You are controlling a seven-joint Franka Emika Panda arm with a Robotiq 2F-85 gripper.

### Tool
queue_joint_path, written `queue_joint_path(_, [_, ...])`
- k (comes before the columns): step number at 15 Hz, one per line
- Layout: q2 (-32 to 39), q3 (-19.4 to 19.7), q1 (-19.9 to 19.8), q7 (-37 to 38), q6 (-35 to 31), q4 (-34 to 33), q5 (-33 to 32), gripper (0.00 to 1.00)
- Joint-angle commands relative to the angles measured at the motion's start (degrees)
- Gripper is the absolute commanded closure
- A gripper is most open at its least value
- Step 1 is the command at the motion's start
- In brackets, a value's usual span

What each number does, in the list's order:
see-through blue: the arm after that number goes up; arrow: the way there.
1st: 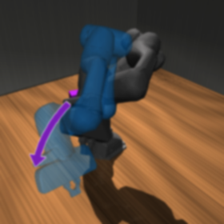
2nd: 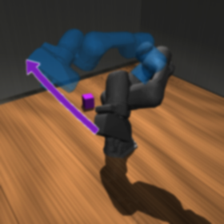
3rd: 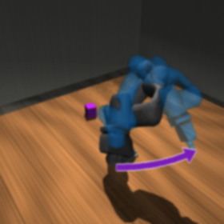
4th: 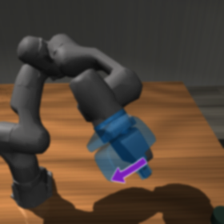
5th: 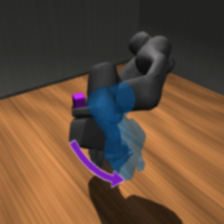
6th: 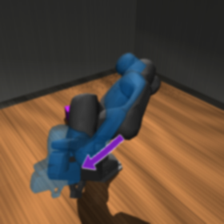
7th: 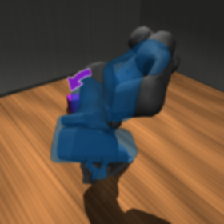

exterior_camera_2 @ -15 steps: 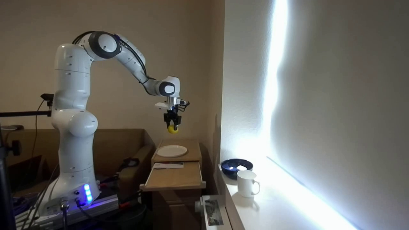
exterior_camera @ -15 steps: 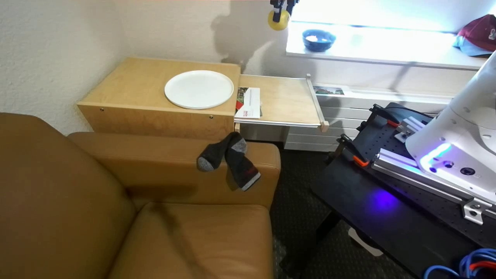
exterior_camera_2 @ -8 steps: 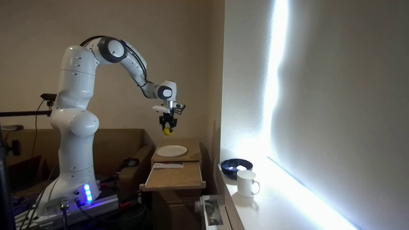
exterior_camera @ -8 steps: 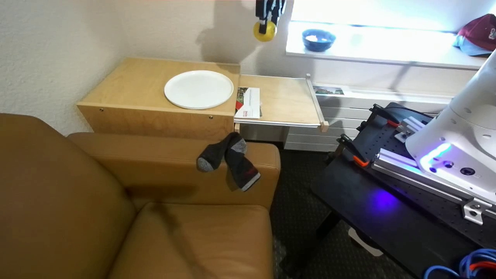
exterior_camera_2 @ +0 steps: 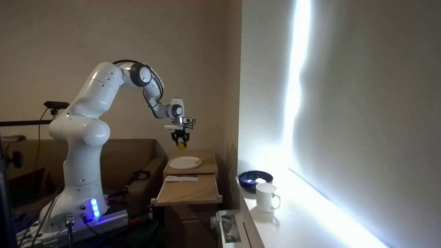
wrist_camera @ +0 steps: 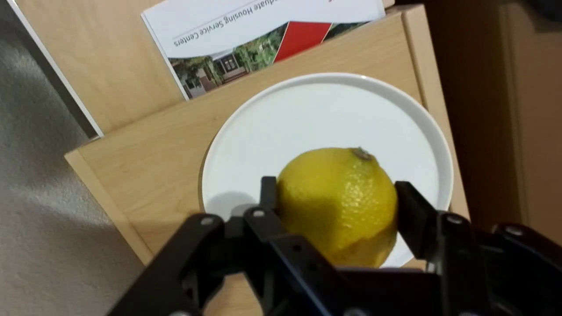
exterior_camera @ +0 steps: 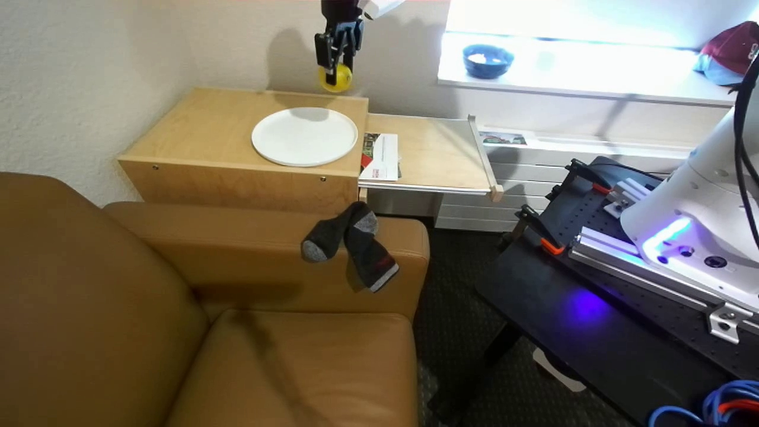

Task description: Take the lemon out of the blue bowl and put it on the plate

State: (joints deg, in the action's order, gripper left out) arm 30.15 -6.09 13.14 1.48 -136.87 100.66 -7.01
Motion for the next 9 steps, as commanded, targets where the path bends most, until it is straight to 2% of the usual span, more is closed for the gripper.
queue_joint_path(1, [1.19,0.1,0.05,0.15,-0.15,-1.26,-0.08,0.33])
queue_joint_path(4, [2.03,0.41,0.02,0.16,-0.19,-2.54,-0.11,0.33])
queue_joint_path(5, [1.99,0.41,0.02,0.16,-0.18,-2.64,-0.11,0.58])
queue_joint_path(9, [3.68,0.23,0.56,-0.04,-0.45,-3.98,-0.51,0.58])
